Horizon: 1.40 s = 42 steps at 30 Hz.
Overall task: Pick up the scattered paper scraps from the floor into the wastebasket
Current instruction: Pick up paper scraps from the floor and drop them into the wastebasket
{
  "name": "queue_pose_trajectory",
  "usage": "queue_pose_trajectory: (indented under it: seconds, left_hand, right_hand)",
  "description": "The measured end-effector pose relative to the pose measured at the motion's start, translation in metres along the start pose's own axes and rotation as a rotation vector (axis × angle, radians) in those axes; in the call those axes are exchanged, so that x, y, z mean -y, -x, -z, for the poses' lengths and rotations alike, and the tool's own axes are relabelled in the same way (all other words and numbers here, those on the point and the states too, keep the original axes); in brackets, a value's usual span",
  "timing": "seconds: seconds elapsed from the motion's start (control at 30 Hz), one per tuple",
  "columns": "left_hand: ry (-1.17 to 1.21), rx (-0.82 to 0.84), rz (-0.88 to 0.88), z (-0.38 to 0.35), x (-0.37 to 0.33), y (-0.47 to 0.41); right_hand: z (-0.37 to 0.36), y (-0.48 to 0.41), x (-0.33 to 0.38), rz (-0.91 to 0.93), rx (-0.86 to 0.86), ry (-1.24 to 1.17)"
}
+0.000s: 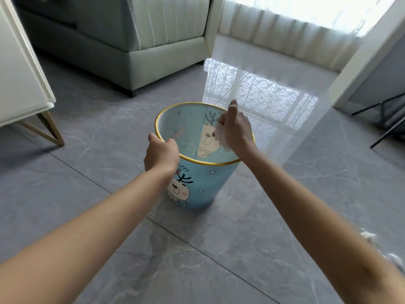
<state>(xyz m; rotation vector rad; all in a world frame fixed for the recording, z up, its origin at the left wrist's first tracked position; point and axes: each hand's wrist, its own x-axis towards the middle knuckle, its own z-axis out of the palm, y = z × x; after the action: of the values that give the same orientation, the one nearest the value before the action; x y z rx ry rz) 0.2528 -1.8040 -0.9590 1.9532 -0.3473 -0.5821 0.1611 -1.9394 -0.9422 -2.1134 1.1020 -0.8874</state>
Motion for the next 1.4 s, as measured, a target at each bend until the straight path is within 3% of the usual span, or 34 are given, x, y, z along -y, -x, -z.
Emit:
queue_pose_trajectory:
  seconds: [0.13, 0.3, 0.4, 0.5, 0.6, 0.67, 0.8, 0.97, 1.03, 1.13, 1.4]
  left_hand:
    - [0.01, -0.022, -0.007, -0.003, 0.002, 0.01]
    - [0.028, -0.025, 0.01, -0.013, -0.004, 0.029]
    - [0.043, -0.018, 0.058, -0.032, -0.009, 0.045]
    - [0.027, 0.021, 0.066, -0.069, -0.014, 0.068]
    - [0.059, 0.082, 0.096, -0.113, -0.025, 0.094]
    - [0.069, 0.12, 0.099, -0.144, -0.029, 0.113]
    - [0.071, 0.118, 0.096, -0.19, -0.03, 0.138]
    - [0.146, -0.071, 0.038, -0.221, -0.026, 0.155]
    - [0.211, -0.083, 0.021, -0.227, -0.017, 0.166]
    - [0.259, -0.114, 0.017, -0.238, -0.012, 0.176]
    - [0.271, -0.083, 0.02, -0.247, -0.013, 0.181]
  right_hand:
    - [0.008, 0.011, -0.005, 0.042, 0.048, 0.15]
    - [0.045, 0.039, -0.034, 0.153, -0.113, 0.077]
    - [0.082, 0.077, -0.076, 0.173, -0.333, 0.114]
    - [0.122, 0.133, -0.163, -0.105, -0.398, 0.295]
    - [0.15, 0.192, -0.249, -0.548, -0.209, 0.486]
    - [0.17, 0.23, -0.29, -0.735, -0.2, 0.568]
    - [0.213, 0.294, -0.337, -1.016, -0.322, 0.595]
    - [0.273, 0.351, -0.379, -1.243, -0.637, 0.515]
    - [0.295, 0.353, -0.39, -1.336, -0.609, 0.511]
    - [0.306, 0.337, -0.408, -1.277, -0.528, 0.541]
    - [0.274, 0.254, -0.406, -1.043, -0.545, 0.324]
